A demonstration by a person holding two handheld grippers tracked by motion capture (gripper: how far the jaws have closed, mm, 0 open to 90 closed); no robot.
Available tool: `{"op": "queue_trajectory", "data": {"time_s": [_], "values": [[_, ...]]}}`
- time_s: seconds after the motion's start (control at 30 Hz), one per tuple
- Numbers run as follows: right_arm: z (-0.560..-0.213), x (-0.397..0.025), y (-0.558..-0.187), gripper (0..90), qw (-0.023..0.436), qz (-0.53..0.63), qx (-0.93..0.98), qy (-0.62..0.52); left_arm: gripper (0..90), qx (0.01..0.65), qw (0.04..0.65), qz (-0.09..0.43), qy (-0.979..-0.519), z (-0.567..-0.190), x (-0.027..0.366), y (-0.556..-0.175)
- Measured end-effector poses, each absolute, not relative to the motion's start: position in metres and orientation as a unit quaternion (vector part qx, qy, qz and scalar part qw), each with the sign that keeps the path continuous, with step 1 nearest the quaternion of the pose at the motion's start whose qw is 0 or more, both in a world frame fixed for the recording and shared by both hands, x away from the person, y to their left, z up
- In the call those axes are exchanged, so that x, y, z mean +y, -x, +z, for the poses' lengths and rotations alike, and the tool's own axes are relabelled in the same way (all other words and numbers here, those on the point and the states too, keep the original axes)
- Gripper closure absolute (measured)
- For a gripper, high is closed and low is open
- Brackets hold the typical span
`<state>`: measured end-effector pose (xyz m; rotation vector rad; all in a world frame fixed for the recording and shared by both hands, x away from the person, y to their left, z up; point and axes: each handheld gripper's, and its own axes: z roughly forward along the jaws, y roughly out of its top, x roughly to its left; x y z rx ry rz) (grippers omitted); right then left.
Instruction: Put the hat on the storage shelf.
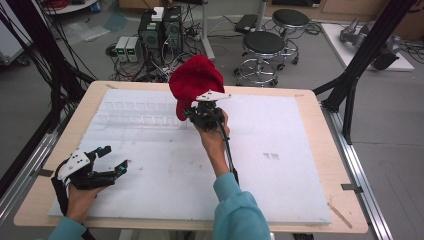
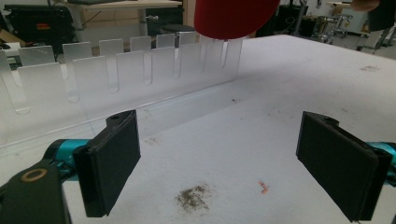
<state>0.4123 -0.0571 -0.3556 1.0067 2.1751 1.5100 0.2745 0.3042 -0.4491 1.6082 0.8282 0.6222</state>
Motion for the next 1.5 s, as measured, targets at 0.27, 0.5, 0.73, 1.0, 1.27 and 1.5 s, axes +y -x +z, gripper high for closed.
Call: {"op": "queue_trajectory", "data": {"time_s": [0.27, 0.5, 0.73, 1.0, 1.27, 1.5], "values": [[-0.352, -0.051, -0.412, 85.8, 0.157, 0.516, 0.760, -0.364, 14.0, 0.358, 0.578, 0.266, -0.684, -0.449, 0.304, -0.275], [-0.354, -0.046, -0.413, 85.8, 0.151, 0.516, 0.758, -0.370, 14.0, 0.360, 0.577, 0.267, -0.683, -0.449, 0.305, -0.275], [-0.357, -0.044, -0.414, 85.7, 0.150, 0.508, 0.762, -0.372, 14.0, 0.360, 0.576, 0.267, -0.684, -0.449, 0.305, -0.275], [-0.370, -0.036, -0.420, 85.8, 0.143, 0.490, 0.770, -0.382, 14.0, 0.360, 0.577, 0.267, -0.683, -0.449, 0.304, -0.275], [-0.377, -0.035, -0.414, 85.6, 0.149, 0.488, 0.772, -0.378, 14.0, 0.362, 0.580, 0.264, -0.680, -0.449, 0.305, -0.275], [-0.384, -0.035, -0.408, 84.9, 0.154, 0.487, 0.773, -0.376, 14.0, 0.361, 0.577, 0.268, -0.682, -0.449, 0.305, -0.274]]}}
